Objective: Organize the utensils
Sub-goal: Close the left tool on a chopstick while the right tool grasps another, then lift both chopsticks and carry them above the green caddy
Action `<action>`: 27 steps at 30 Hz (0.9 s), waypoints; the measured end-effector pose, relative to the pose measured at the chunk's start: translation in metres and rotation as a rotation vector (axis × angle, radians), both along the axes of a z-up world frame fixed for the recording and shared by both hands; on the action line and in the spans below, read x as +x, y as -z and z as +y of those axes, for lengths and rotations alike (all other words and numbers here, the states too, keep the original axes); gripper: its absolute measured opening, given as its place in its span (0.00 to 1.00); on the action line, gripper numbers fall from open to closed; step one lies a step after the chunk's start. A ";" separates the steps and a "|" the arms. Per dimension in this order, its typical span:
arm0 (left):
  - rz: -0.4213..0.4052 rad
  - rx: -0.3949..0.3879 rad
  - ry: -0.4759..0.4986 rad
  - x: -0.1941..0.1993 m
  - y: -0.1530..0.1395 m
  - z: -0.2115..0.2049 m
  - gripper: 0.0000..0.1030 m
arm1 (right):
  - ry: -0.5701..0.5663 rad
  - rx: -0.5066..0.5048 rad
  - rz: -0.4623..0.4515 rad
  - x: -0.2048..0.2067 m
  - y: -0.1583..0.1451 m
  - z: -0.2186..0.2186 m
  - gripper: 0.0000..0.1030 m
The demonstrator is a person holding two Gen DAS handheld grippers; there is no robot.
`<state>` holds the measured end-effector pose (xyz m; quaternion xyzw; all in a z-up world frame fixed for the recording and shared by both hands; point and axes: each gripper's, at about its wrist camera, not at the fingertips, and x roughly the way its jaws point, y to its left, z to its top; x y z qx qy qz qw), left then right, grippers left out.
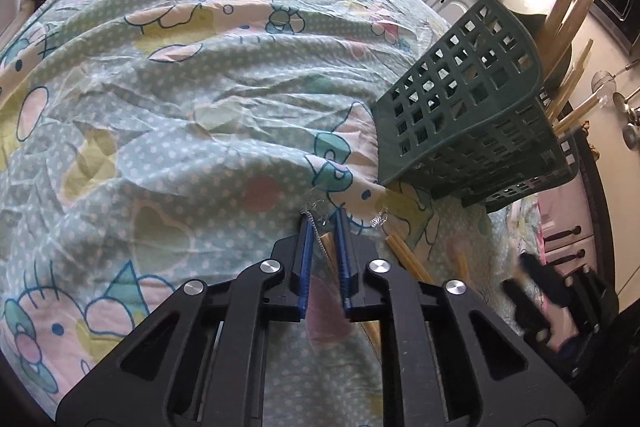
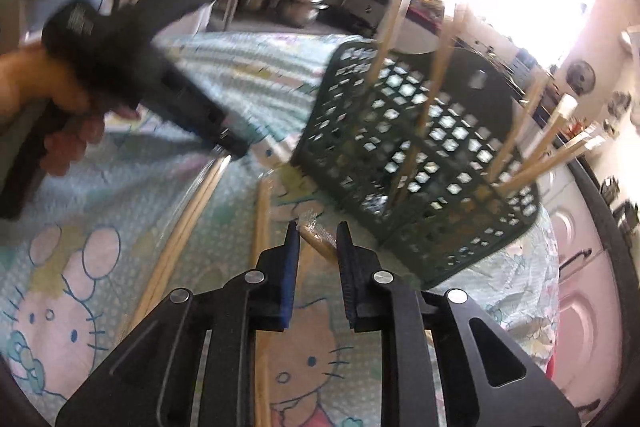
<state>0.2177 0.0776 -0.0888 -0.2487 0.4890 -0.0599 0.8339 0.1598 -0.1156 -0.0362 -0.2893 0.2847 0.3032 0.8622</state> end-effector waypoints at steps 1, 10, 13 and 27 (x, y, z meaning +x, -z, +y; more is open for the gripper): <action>-0.001 -0.002 0.003 0.000 0.000 0.001 0.05 | 0.011 0.020 0.002 0.002 -0.005 -0.004 0.17; -0.078 -0.012 0.018 -0.011 -0.023 0.002 0.03 | 0.107 0.181 0.014 0.014 -0.043 -0.043 0.15; -0.141 -0.002 0.036 -0.018 -0.045 -0.003 0.03 | 0.132 0.217 0.011 0.016 -0.053 -0.055 0.14; -0.357 0.038 0.132 -0.044 -0.127 -0.042 0.02 | 0.231 0.354 -0.027 0.011 -0.092 -0.096 0.10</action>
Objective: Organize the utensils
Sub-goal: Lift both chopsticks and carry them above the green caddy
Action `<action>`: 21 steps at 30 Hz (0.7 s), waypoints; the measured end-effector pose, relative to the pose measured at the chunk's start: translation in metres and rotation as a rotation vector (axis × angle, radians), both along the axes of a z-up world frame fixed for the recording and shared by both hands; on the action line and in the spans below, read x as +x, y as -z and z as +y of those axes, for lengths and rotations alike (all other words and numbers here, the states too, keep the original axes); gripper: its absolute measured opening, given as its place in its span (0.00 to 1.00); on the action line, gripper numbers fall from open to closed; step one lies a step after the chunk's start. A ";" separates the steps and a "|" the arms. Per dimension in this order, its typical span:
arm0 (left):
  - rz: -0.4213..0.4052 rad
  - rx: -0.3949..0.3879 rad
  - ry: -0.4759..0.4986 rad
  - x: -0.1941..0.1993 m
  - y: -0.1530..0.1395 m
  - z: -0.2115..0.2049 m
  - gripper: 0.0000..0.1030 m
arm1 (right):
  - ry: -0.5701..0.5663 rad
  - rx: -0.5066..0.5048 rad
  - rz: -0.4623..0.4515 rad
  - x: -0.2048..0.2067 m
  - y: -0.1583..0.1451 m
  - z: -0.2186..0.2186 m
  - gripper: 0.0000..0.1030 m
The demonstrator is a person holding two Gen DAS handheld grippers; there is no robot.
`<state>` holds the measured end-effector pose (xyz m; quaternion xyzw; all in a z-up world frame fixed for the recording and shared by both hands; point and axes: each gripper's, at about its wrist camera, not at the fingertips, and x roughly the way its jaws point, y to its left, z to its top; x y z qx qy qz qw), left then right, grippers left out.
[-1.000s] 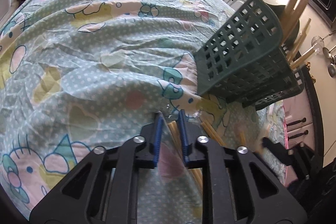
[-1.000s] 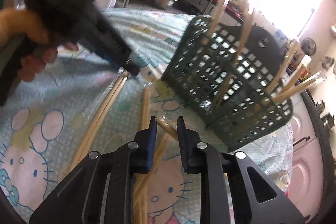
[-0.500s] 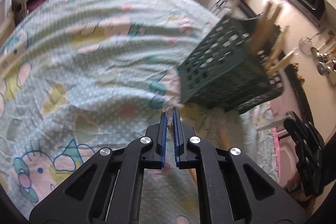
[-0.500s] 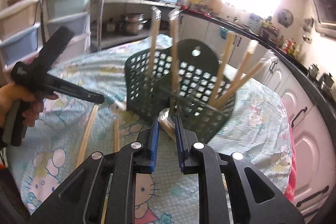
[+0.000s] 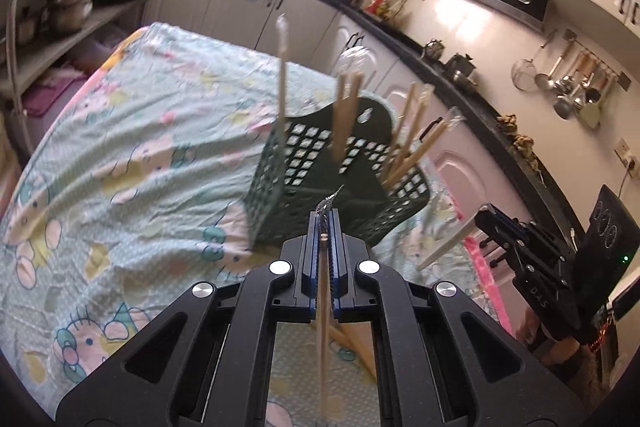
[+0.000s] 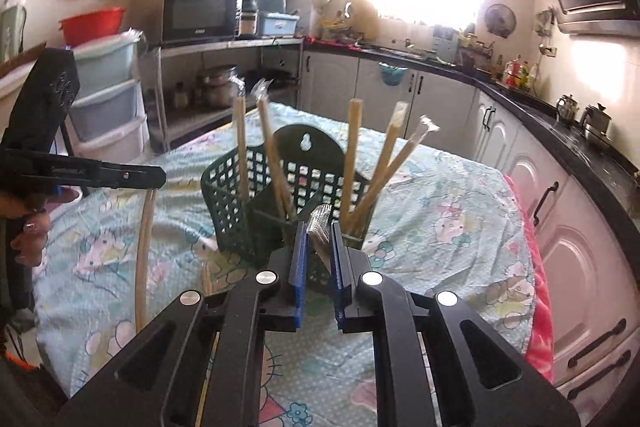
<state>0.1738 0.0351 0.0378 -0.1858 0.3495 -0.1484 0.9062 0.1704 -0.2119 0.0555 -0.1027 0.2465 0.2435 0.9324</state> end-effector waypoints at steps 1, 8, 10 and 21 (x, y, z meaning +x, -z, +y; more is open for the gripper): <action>-0.010 0.004 0.004 -0.001 -0.004 -0.002 0.02 | 0.004 0.009 -0.004 -0.001 -0.002 -0.002 0.09; -0.062 0.010 0.032 -0.006 -0.028 -0.015 0.02 | 0.028 0.062 -0.035 -0.009 -0.020 -0.016 0.06; -0.077 0.012 0.039 -0.006 -0.035 -0.018 0.02 | 0.029 0.083 -0.038 -0.011 -0.025 -0.019 0.06; -0.149 0.043 0.050 -0.006 -0.065 -0.028 0.02 | -0.001 0.154 -0.064 -0.018 -0.051 -0.022 0.05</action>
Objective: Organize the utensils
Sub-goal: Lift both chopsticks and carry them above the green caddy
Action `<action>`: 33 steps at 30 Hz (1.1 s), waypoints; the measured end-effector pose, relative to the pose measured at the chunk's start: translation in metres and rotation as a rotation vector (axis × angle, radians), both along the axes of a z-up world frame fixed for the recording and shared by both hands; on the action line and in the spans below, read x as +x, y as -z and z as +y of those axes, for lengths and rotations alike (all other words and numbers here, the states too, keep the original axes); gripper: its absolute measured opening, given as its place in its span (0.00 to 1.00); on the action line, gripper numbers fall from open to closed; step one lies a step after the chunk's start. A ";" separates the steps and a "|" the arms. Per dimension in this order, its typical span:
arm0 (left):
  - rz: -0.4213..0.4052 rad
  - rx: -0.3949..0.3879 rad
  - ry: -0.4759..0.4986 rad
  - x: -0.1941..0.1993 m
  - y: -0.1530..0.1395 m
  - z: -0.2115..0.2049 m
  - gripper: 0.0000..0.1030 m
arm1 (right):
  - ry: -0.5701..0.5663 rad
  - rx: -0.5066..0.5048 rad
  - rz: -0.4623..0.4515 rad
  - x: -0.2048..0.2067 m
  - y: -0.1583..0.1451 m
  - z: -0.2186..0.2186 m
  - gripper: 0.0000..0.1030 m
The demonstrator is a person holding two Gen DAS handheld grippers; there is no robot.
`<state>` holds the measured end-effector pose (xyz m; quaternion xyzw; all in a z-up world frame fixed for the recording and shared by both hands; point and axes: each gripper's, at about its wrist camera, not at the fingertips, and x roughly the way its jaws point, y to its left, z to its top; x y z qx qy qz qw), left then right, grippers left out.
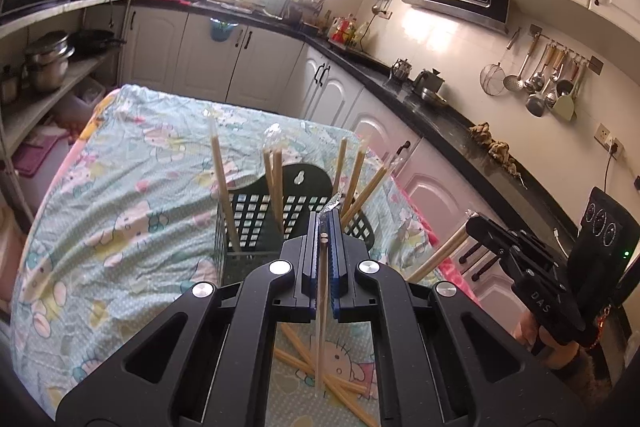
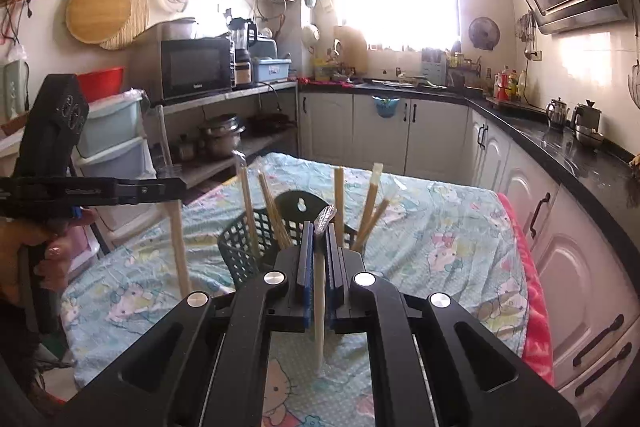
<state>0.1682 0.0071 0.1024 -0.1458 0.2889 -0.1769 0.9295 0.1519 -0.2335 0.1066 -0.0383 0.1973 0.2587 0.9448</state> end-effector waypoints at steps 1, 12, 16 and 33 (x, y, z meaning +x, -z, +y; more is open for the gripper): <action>-0.005 0.001 0.001 0.000 -0.002 -0.001 0.02 | -0.003 0.004 -0.005 -0.001 -0.002 0.001 0.05; -0.063 0.014 -0.001 0.007 -0.030 -0.002 0.02 | -0.042 0.035 -0.070 -0.005 -0.035 0.014 0.05; -0.086 0.019 -0.005 0.009 -0.040 0.000 0.02 | -0.052 0.048 -0.095 -0.004 -0.048 0.018 0.05; -0.209 0.047 -0.088 0.029 -0.090 0.017 0.02 | -0.023 0.095 -0.174 0.017 -0.092 0.020 0.05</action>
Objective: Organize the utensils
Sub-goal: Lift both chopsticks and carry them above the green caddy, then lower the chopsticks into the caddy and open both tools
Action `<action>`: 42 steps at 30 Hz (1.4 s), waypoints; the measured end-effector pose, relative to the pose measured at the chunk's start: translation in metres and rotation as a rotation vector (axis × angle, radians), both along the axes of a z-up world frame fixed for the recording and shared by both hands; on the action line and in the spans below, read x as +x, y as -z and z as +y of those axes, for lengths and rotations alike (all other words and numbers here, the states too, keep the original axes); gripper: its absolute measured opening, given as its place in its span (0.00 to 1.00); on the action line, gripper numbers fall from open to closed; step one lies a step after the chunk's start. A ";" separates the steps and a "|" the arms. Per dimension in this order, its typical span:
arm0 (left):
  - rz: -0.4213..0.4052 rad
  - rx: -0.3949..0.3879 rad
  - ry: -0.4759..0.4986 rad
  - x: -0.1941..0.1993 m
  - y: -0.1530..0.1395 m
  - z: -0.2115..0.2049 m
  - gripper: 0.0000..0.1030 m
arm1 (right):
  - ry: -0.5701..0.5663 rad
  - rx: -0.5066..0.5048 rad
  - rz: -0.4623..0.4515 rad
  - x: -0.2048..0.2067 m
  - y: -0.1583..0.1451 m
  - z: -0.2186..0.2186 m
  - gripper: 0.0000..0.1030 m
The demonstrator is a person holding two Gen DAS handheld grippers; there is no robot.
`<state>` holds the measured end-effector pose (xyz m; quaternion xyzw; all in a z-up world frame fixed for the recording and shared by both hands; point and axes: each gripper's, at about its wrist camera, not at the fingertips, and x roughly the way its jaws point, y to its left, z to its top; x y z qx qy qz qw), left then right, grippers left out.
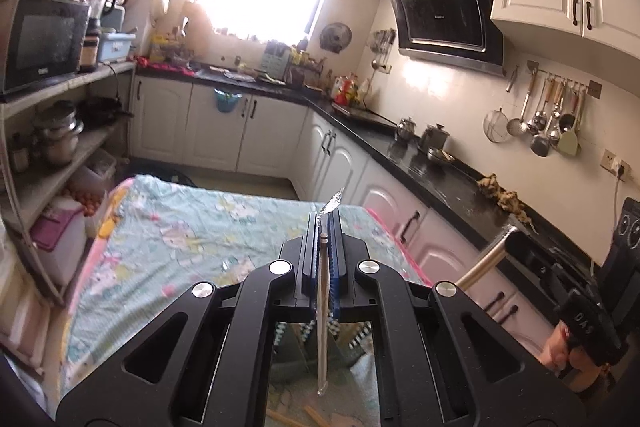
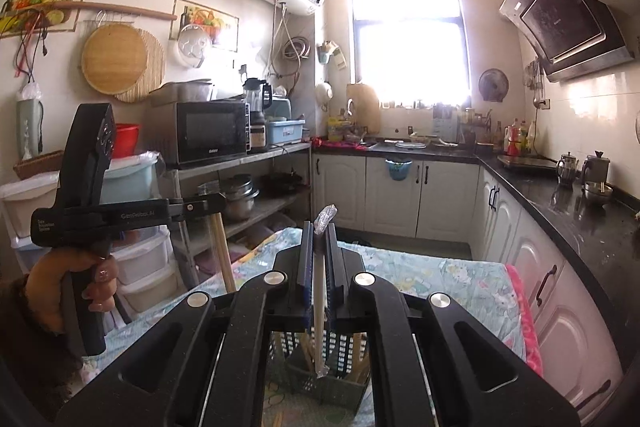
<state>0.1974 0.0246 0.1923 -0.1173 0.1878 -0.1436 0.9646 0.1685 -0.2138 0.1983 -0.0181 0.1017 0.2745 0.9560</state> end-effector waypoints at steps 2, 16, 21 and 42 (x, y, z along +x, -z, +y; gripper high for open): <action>-0.012 0.006 -0.017 0.004 -0.002 0.002 0.02 | 0.007 0.004 -0.004 0.004 -0.002 0.000 0.05; -0.030 0.032 -0.091 0.032 0.018 0.007 0.02 | 0.030 -0.003 0.009 0.027 0.006 0.006 0.05; -0.019 0.039 -0.104 0.037 0.032 0.008 0.02 | 0.027 -0.024 0.030 0.038 0.018 0.011 0.05; 0.064 0.025 -0.041 0.049 0.091 -0.003 0.02 | 0.081 -0.073 0.162 0.068 0.079 0.027 0.06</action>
